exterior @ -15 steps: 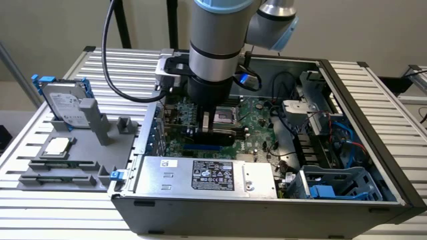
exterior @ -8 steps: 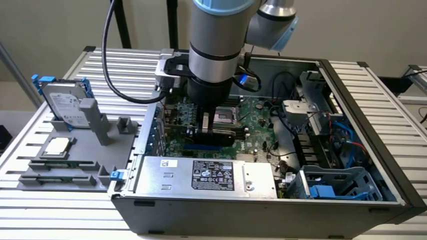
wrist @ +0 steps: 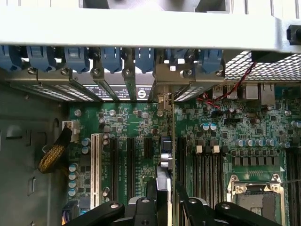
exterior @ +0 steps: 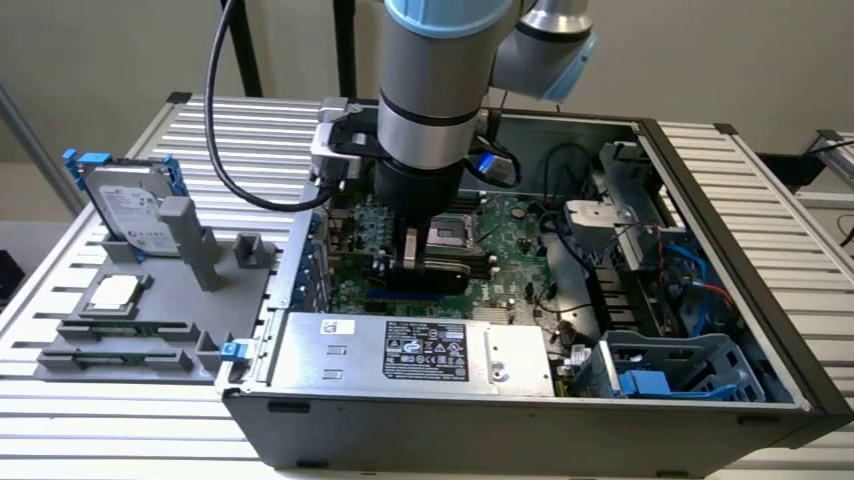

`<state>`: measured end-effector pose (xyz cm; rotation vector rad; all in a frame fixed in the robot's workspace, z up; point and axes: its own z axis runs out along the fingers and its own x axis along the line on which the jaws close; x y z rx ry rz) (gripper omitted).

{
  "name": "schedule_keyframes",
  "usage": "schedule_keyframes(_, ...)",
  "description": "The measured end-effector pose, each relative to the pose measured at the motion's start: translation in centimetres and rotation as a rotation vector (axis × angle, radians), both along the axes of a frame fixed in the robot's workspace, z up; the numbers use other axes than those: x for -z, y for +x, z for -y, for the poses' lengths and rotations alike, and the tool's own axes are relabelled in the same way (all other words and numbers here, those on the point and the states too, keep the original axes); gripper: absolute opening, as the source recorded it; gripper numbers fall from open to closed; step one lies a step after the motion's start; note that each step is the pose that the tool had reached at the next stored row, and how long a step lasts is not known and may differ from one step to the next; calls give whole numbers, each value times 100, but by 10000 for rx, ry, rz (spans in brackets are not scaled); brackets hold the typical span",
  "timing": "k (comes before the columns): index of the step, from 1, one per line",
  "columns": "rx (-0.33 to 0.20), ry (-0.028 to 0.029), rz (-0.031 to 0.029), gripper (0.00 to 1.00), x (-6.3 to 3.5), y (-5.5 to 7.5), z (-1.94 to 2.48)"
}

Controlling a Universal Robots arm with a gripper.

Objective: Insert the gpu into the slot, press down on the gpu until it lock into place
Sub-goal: 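Insert the gpu into the slot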

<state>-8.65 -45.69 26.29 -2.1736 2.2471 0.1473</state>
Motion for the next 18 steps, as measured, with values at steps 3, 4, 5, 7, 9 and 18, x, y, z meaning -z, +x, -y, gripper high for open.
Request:
schedule_keyframes(3, 0, 1, -1, 26, 9, 0, 0)
schedule_keyframes(4, 0, 2, -1, 26, 13, 0, 0)
schedule_keyframes(5, 0, 2, -2, 26, 17, 0, 0)
schedule_keyframes(7, -1, 1, -11, 26, 27, 0, 0)
schedule_keyframes(9, -1, 0, -28, 26, 35, 0, 0)
schedule_keyframes(18, 0, -2, -66, 26, 56, 1, 0)
